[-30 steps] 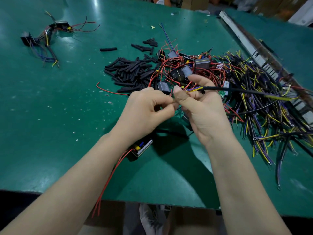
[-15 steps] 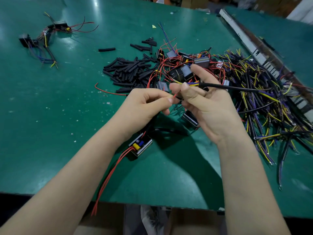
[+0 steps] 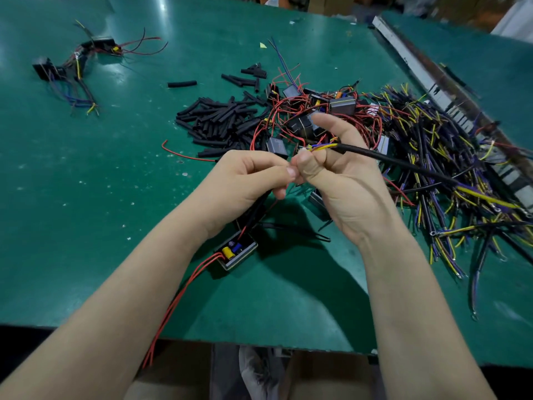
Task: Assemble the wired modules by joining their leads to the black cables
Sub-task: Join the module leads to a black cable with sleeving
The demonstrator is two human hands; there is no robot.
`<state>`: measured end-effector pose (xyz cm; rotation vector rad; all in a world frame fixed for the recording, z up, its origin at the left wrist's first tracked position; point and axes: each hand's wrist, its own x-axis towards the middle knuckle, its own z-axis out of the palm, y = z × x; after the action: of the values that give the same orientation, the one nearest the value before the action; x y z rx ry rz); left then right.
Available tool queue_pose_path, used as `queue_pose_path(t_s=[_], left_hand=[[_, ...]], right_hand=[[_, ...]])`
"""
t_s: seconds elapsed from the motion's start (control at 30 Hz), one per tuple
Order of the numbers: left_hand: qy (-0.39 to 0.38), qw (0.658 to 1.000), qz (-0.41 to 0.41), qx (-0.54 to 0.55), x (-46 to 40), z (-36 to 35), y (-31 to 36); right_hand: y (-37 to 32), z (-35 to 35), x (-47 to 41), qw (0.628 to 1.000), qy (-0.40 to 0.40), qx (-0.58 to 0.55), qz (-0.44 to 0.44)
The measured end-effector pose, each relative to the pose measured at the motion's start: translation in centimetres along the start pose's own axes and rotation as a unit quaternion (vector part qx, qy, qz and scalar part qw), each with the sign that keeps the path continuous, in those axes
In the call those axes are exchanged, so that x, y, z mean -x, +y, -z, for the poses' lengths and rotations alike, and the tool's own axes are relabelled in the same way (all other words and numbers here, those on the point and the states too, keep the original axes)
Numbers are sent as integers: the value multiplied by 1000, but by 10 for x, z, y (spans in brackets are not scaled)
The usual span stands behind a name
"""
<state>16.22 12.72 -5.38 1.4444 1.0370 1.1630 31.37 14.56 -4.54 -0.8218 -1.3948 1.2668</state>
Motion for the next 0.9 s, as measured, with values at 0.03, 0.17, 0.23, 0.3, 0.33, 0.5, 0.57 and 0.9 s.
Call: queue_pose_path(t_s=[0.03,0.17,0.23,0.3,0.33,0.5,0.57,0.9], left_hand=[[13,999,-16,-27,0,0,-1],[89,946,-170,-261,1,-3,-7],[102,938,-185,-276,0,-3,-8],[87,965,-131,-209,-1,-3,-7],[76,977,-100,-172,-1,-3,-6],[57,996,-46,-57,-2,-2,-2],[56,997,-47,-40,-2,-1,-2],[47,998,14,27,-5,0,-1]], right_hand=[[0,-2,0,1000,16,-3,-9],[7,-6,-2,997,62,-37,-41],[8,-6,-2,996,72,-37,-45],[7,-5,-2,996,63,-42,-46],[6,-4,-2,996,52,-41,-53],[2,1,-2,996,10,-9,-84],[3,0,-2,996,20,22,-82],[-1,11,-3,926,-36,331,179]])
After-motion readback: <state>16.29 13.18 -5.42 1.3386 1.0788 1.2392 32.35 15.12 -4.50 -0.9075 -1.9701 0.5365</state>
